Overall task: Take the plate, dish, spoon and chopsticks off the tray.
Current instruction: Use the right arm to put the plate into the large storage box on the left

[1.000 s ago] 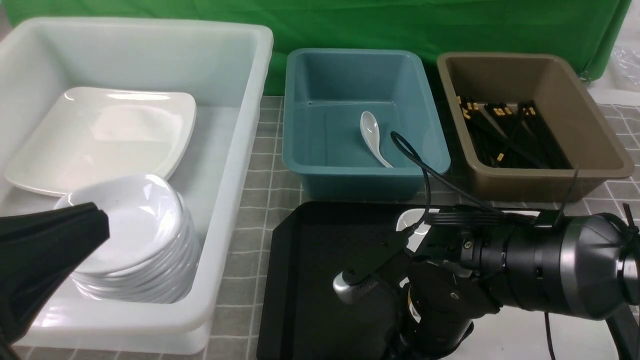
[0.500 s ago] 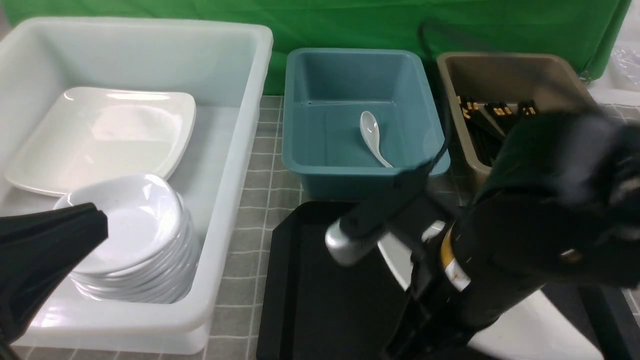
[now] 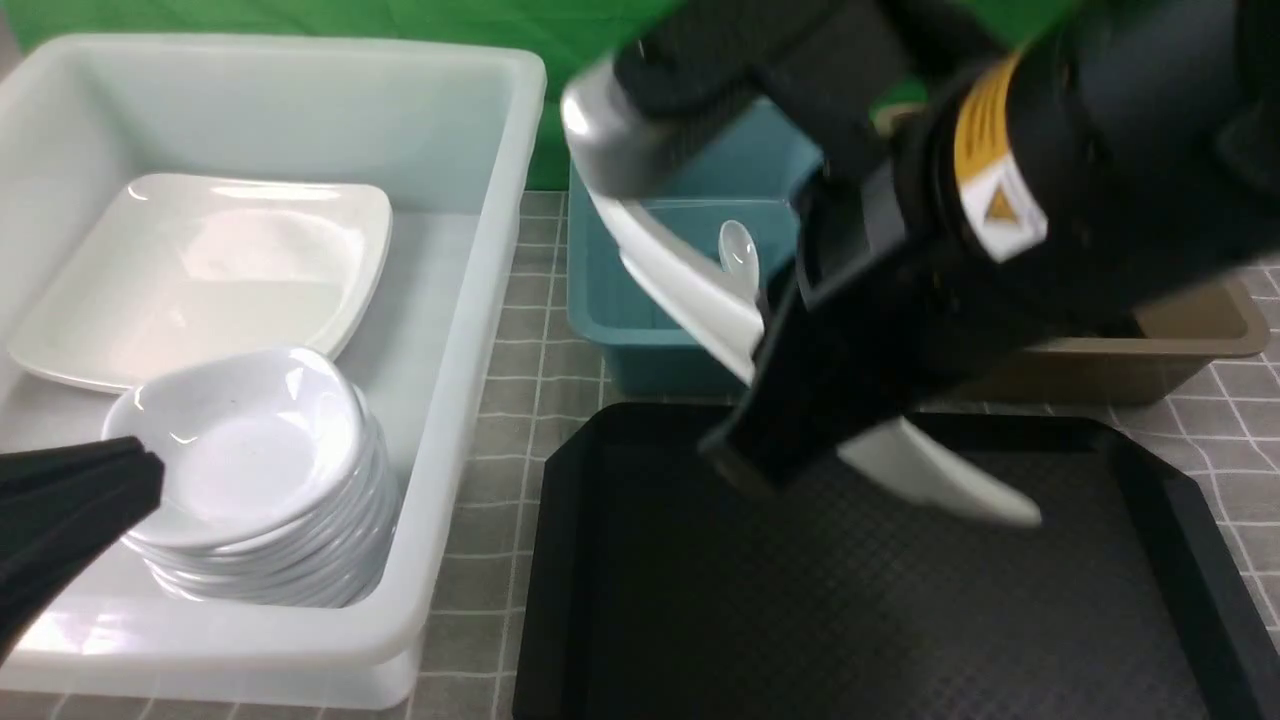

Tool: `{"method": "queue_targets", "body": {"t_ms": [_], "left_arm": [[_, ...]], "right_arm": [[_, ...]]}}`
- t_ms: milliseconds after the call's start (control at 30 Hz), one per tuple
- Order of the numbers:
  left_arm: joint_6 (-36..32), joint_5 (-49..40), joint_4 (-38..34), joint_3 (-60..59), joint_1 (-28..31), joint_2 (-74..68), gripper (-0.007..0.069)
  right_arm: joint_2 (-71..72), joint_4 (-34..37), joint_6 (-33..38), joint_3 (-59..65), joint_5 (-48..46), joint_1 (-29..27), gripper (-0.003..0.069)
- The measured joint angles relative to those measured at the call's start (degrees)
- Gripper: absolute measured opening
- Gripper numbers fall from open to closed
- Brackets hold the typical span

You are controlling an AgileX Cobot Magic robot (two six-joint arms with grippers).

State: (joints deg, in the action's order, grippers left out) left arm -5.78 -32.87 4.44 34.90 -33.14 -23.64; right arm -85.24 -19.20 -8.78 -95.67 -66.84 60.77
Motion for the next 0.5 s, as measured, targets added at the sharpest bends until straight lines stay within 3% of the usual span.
{"method": "queue_targets", "body": {"t_ms": [100,233,500], "left_arm": [[4.7,-4.6,5.0,2.1,0.0,0.7,0.001],[10.2,-10.9,14.0,6.3,0.0,5.2,0.001],[16.7,-24.9,20.2,8.8,0.0,12.5,0.001]], "right_arm": [[-2.6,-1.1,7.5,-5.8,0.7,0.0,0.0062],[-9.9,-0.5,24.1,-18.2,7.3,0.0,0.0062],[-23.5,6.7,48.4,-29.6,22.9,0.0,0.0062]]}}
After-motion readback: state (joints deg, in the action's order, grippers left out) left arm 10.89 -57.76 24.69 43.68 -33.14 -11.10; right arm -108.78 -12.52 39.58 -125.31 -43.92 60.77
